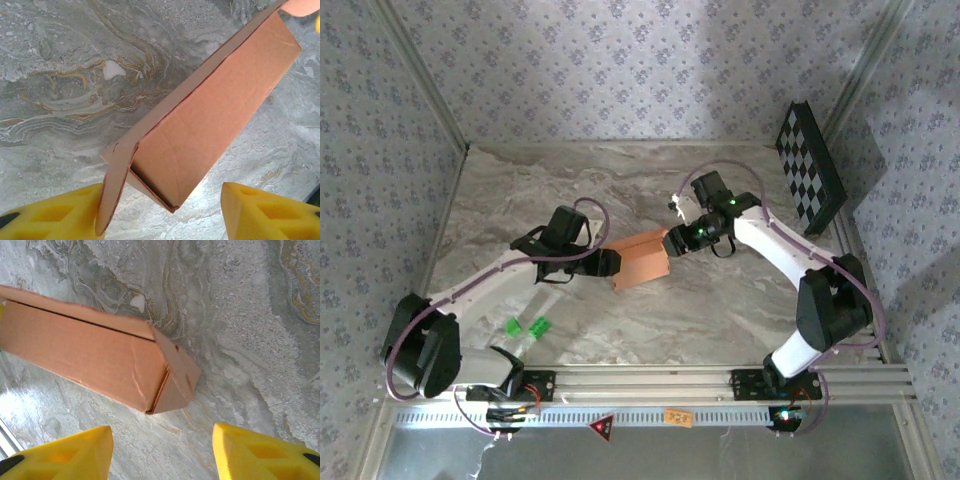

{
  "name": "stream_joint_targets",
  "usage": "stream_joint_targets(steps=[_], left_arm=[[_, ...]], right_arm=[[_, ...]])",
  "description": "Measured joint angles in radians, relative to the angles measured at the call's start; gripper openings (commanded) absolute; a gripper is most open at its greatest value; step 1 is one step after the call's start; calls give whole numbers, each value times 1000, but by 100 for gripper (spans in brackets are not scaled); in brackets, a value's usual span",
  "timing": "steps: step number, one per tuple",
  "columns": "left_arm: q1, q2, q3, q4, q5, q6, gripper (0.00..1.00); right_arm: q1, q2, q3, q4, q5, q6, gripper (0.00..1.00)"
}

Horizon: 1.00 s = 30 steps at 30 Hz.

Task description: Fold the paper box

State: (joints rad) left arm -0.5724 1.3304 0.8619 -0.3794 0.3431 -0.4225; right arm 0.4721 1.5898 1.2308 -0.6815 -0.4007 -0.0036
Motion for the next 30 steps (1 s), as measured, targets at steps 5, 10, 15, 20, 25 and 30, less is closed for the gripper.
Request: stream_joint_targets(steps=[5,10,15,20,25,30], left_arm=[[0,21,-2,12,-3,-7,48],[0,26,-2,15,-4,-9,49],[-4,26,-2,15,-21,-9,48],[-5,20,-2,14,-32,-10,47],[-6,9,-2,13,-45,-16,41],[-6,8,-2,13,-45,-16,35]], right_arm=[[2,0,0,0,-1,0,56],[2,-2,0,0,-1,0,56],[2,-6,0,2,1,-3,54],[10,-6,-2,9,0,-3,51],[26,-6,-18,25,0,-3,49],[31,-6,-24,33,1,-3,45]])
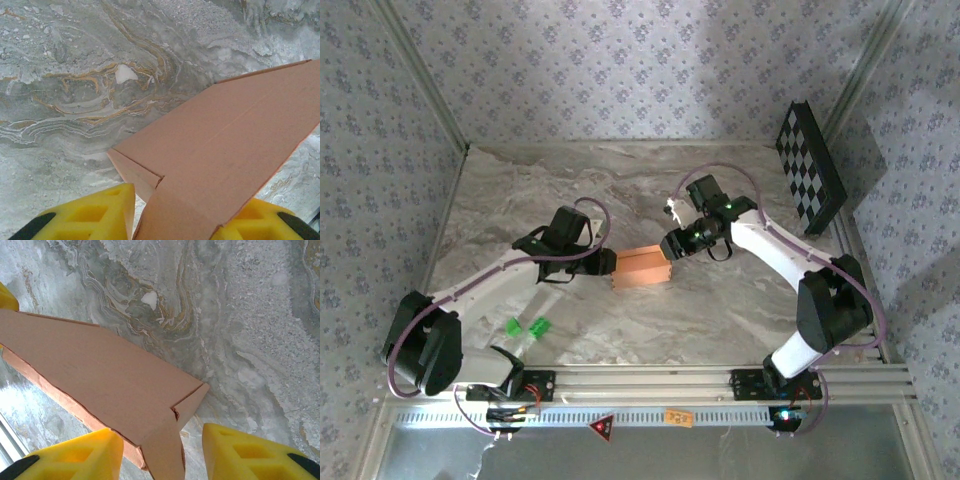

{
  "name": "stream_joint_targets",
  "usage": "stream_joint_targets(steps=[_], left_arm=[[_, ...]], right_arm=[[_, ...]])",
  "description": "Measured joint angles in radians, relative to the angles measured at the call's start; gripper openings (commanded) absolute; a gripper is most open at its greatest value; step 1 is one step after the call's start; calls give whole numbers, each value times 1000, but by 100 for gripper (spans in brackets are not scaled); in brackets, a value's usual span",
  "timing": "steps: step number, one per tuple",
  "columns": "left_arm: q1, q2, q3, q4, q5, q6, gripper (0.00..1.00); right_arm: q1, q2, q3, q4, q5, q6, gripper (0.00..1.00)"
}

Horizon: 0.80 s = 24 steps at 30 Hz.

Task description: Fold the paper box

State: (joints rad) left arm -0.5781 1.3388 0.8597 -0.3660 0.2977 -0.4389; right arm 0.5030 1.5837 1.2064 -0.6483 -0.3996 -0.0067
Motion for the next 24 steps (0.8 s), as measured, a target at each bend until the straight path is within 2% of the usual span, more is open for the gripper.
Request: stream_joint_targets(steps=[17,21,24], left_arm=[[-5,0,-6,4,-2,0,22],[-6,-5,-10,3,-7,1,22],[-7,-19,-12,-13,-20,11,31]], right_arm=[[53,-2,-53,33,74,7,32],[66,-25,-80,58,87,31,31],[81,-42,-100,73,93,56,30]])
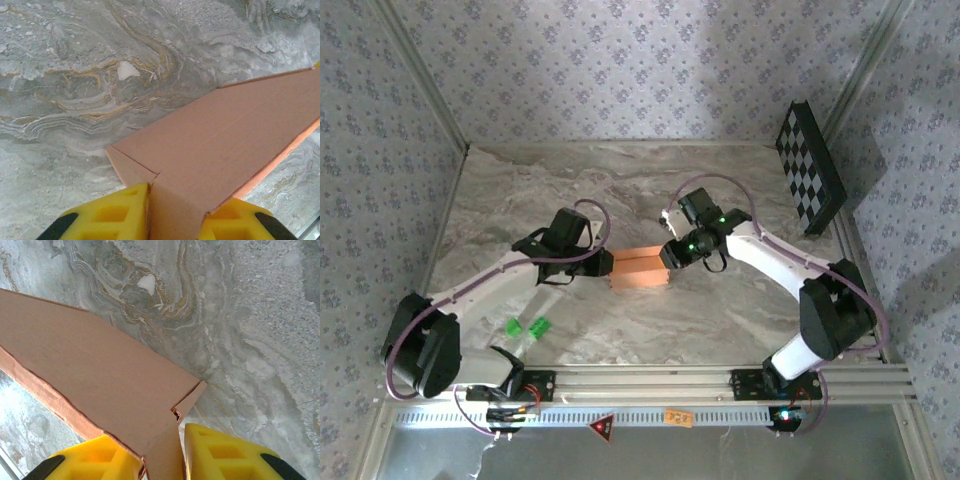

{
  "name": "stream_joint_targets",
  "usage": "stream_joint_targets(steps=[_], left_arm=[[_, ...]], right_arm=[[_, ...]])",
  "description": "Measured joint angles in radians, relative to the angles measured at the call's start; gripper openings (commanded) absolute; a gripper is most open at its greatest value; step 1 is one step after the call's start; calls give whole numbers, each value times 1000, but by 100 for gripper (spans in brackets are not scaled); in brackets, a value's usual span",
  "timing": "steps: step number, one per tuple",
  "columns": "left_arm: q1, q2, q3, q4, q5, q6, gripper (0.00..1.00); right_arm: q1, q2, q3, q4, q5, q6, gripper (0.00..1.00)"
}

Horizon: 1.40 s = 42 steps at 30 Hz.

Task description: Fold the paper box

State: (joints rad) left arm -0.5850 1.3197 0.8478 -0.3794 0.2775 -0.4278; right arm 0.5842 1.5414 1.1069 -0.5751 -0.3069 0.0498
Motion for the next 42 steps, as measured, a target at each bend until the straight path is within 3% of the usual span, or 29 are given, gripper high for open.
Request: stream_joint_targets(steps=[8,11,15,23,32,42], left_arm=[[0,-115,24,-140,-47,107,57],[0,-153,81,-177,-42,196,69],[0,-151,158,-215,-1,344,76],[0,12,315,-326,110,628,80],[-2,166,464,-411,182,842,83],[-78,371,573,-539,155,1003,83]], right_arm=[[60,-30,-27,19,17,66,30],[78,-30,-27,24,24,74,29],[86,-30,-25,22,34,75,34],[82,-48,-9,-29,58,86,48],[-7,-201,-10,-74,61,108,50],[-57,-278,-55,-72,65,127,51]])
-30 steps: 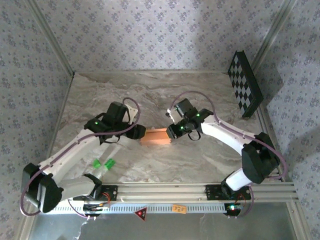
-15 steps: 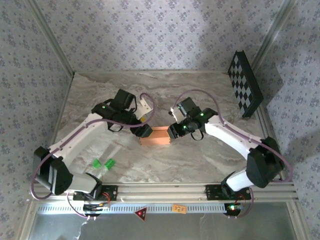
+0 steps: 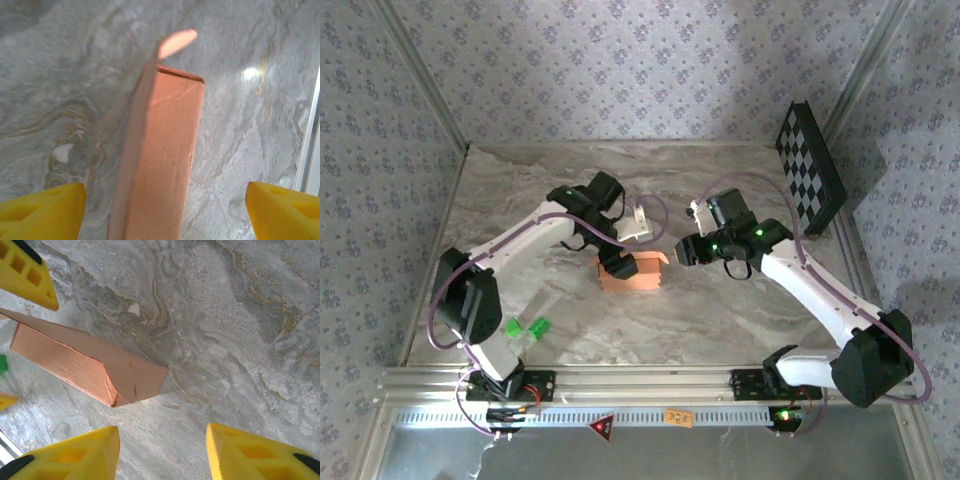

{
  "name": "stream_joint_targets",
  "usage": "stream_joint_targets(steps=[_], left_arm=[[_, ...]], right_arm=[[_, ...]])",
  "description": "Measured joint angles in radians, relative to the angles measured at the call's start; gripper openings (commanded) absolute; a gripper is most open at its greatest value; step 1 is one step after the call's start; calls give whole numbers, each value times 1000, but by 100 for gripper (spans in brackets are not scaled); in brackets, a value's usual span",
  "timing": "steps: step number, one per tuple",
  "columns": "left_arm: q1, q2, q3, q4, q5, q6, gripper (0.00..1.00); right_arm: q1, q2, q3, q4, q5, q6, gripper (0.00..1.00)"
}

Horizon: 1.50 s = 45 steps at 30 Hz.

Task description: Fold the paper box

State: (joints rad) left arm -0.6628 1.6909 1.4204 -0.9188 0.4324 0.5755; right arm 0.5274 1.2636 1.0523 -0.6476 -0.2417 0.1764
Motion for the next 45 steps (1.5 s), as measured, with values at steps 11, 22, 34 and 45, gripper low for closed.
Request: stream_joint_targets(steps=[11,22,34,45], left_arm=[[-18,61,0,-29,-60,60,71],[-18,94,0,-32,-82,80,55],[-18,97,2,-31,-78,87,44],[-18,97,2,-31,-78,86,44]], right_arm=[[0,0,-12,19,1,11,51],[0,0,-12,26,-9,16,48],[32,2,-12,29,-13,42,46],[106,142,81,29,-7,27,44]])
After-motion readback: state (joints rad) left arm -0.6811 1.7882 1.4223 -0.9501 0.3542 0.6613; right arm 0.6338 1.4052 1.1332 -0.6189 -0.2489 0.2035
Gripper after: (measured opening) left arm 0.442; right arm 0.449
